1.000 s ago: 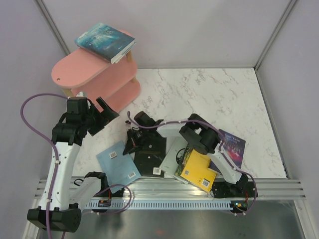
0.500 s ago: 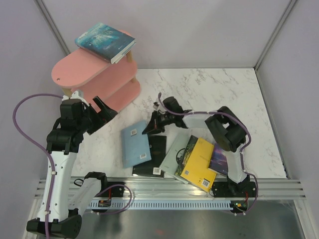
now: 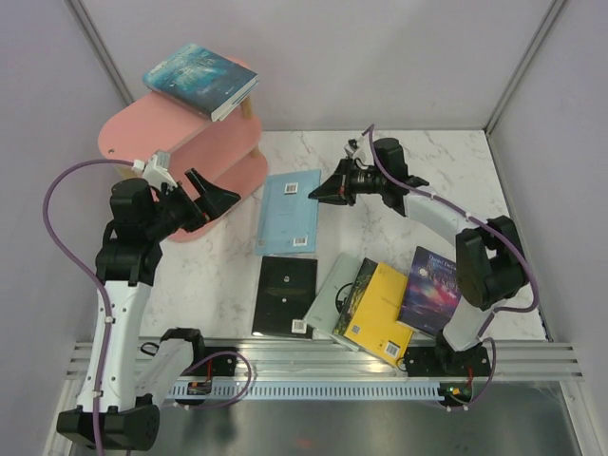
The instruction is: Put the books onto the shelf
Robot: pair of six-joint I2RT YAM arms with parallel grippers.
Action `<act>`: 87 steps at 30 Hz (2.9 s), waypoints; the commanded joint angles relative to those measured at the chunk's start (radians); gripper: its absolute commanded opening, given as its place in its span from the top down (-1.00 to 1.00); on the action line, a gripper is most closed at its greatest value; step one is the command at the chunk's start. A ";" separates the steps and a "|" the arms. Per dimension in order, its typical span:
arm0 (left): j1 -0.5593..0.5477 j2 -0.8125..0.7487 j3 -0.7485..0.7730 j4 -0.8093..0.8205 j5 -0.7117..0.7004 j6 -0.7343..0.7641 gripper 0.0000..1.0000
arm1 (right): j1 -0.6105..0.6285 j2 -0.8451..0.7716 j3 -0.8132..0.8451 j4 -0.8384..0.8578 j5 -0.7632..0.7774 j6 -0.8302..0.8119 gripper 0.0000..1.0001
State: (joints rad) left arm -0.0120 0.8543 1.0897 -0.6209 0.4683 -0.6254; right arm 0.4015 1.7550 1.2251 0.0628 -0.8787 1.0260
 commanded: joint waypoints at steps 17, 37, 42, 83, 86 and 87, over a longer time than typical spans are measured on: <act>0.009 0.095 -0.237 0.579 0.412 -0.193 -1.00 | -0.007 -0.075 -0.099 0.864 -0.170 0.669 1.00; -0.128 0.155 -0.234 0.955 0.667 -0.461 0.47 | -0.004 0.021 -0.098 1.314 -0.121 0.979 1.00; -0.129 0.123 -0.156 0.764 0.616 -0.378 0.95 | -0.004 0.015 -0.107 1.326 -0.129 0.993 1.00; 0.132 0.836 1.003 0.307 -0.029 -0.514 0.95 | -0.130 -0.310 -0.386 0.876 -0.135 0.683 -0.96; 0.135 0.836 1.015 0.273 -0.037 -0.504 0.95 | -0.128 -0.304 -0.378 0.850 -0.138 0.662 -0.96; 0.135 0.836 1.021 0.253 -0.037 -0.504 0.95 | -0.128 -0.302 -0.374 0.832 -0.138 0.654 -0.96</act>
State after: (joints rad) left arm 0.1238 1.7351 2.0567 -0.3683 0.4122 -1.1332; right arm 0.2722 1.4719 0.8398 0.9260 -0.9985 1.7325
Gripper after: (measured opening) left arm 0.135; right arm 0.982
